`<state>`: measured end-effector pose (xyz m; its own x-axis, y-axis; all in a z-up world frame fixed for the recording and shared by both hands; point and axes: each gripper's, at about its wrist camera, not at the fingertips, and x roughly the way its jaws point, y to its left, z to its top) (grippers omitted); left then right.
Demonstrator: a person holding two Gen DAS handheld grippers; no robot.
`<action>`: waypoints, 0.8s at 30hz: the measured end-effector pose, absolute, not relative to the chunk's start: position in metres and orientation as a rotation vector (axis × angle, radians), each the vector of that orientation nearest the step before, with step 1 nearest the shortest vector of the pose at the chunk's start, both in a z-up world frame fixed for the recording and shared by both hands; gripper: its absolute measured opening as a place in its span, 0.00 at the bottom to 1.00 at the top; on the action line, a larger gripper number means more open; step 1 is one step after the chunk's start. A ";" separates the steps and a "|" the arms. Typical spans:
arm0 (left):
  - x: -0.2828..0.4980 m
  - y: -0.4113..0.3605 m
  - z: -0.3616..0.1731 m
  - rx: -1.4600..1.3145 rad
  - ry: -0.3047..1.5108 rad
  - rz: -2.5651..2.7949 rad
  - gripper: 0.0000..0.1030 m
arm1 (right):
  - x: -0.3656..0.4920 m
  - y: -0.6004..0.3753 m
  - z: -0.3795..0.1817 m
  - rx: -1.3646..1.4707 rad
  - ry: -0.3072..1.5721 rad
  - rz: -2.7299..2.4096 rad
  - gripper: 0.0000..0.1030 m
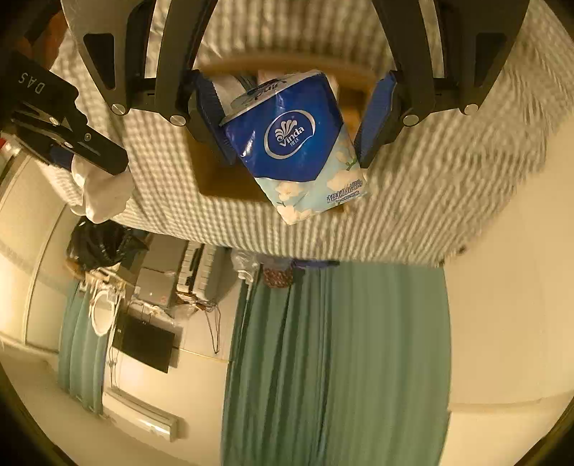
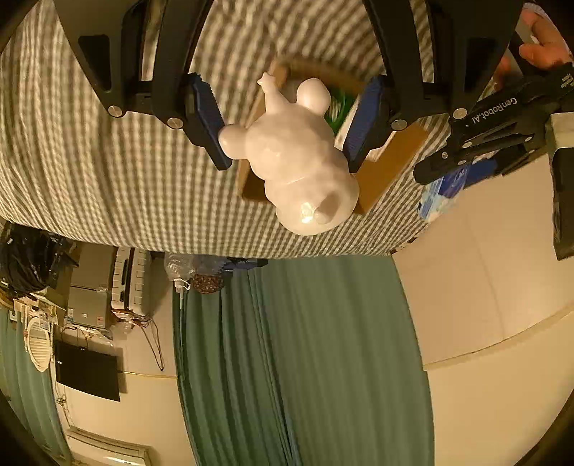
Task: Organize objects
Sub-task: 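Carry the tissue pack and foam figure into the cardboard box and release both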
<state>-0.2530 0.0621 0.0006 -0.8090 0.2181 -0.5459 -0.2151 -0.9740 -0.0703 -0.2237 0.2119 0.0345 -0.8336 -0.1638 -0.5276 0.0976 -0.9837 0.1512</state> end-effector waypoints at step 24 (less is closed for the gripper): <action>-0.295 0.054 -0.012 -0.939 -0.014 2.826 1.00 | -0.283 0.224 0.048 0.834 -0.363 -2.963 0.91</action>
<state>-0.2953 0.0538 -0.0119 -0.7892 0.1580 -0.5935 -0.1519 -0.9865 -0.0605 -0.2827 0.2243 0.0477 -0.8543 -0.1037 -0.5093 -0.0223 -0.9717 0.2353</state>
